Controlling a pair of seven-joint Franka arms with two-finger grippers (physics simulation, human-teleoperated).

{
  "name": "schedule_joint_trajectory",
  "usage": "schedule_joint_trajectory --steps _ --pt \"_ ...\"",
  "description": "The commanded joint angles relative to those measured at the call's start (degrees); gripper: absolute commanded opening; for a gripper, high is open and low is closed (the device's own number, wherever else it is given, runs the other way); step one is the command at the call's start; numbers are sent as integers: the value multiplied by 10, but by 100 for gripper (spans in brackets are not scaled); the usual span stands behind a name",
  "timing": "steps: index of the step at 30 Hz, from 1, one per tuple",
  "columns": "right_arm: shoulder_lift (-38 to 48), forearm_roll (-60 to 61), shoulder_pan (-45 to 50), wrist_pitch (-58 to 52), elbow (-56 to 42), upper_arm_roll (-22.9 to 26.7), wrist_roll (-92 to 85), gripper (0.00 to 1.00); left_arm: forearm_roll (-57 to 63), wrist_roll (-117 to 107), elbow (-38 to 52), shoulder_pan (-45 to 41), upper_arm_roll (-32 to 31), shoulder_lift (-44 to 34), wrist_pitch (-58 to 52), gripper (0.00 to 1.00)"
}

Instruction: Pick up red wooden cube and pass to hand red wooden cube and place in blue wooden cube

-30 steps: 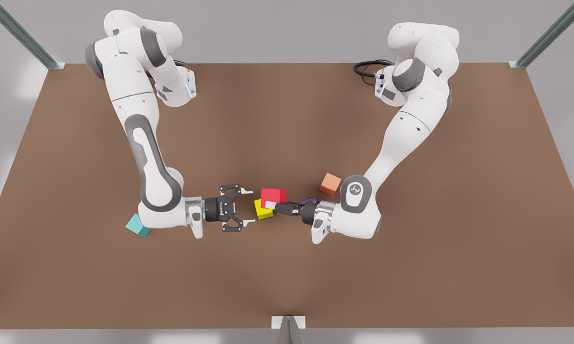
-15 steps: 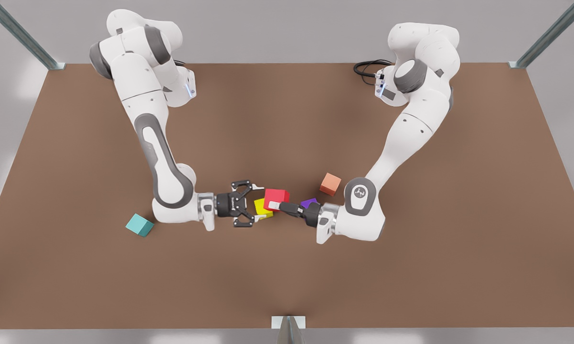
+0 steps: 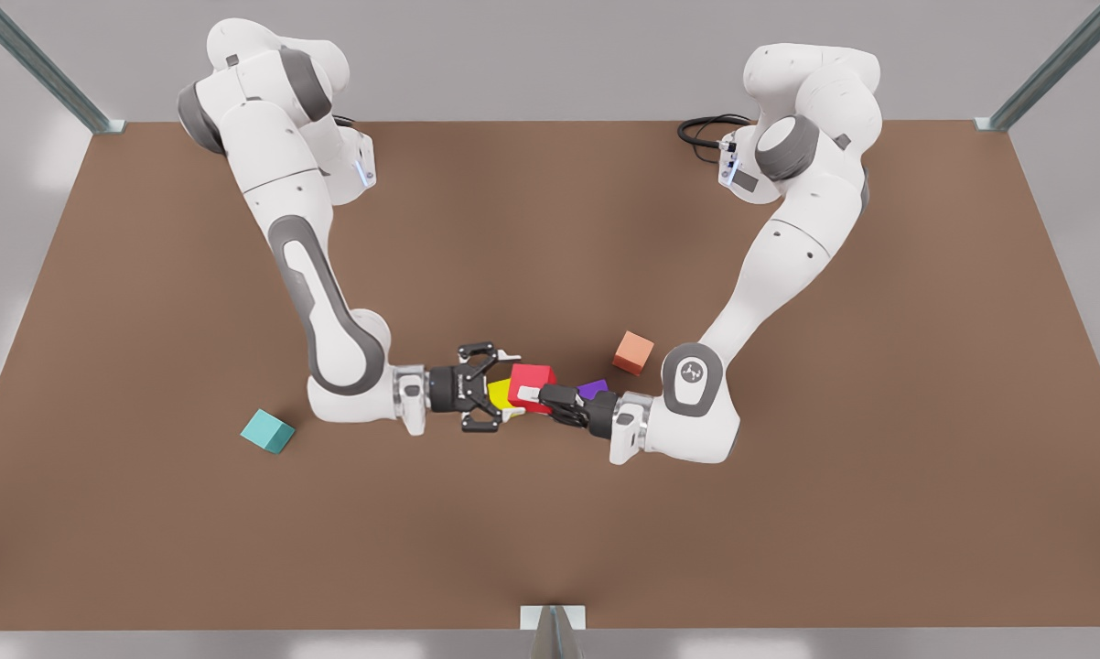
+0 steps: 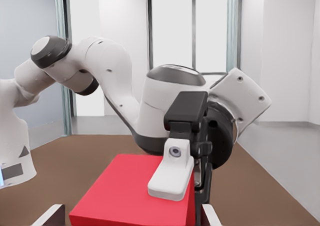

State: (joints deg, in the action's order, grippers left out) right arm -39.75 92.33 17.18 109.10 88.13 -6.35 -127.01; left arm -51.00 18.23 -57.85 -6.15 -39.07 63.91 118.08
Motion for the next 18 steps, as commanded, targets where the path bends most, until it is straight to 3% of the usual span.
schedule_joint_trajectory --steps 1,15,18 --pt "0 4 0 15 -1 -4 -39 100 -3 88 0 0 0 -1 0 67" --pt "-21 32 22 31 -3 -9 -39 100 -10 90 -1 1 0 0 -1 67" --pt "-21 32 22 30 -3 -9 -39 92 -11 90 -1 1 0 2 -1 67"
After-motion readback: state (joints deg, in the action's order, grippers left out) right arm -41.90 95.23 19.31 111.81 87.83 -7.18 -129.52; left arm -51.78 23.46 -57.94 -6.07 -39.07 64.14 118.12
